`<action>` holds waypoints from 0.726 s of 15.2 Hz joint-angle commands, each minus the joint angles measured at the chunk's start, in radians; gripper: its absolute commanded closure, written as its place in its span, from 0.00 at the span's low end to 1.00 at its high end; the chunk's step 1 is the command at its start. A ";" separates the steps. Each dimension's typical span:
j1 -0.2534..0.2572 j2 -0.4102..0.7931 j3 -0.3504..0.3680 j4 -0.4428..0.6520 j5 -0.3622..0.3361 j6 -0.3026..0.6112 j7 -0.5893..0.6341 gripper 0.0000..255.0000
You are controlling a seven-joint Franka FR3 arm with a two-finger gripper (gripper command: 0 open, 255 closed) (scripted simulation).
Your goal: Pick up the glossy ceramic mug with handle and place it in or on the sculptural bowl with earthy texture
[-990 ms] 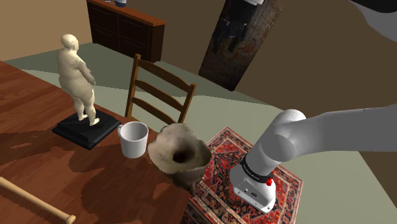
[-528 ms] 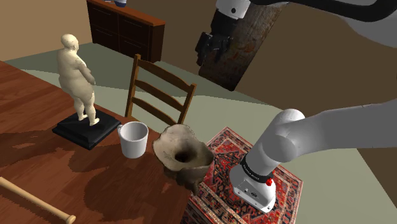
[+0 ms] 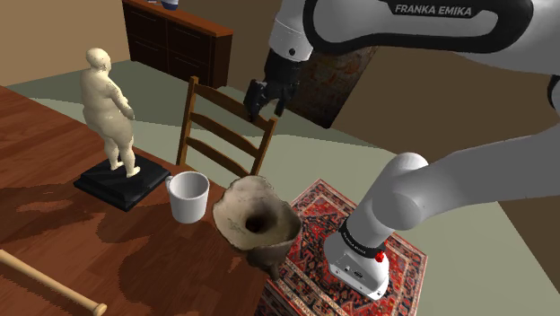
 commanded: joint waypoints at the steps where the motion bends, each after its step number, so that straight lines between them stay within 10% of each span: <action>1: 0.014 0.046 0.038 -0.010 0.020 0.056 0.030 0.00; 11: 0.056 0.311 0.211 -0.008 0.059 0.319 0.165 0.00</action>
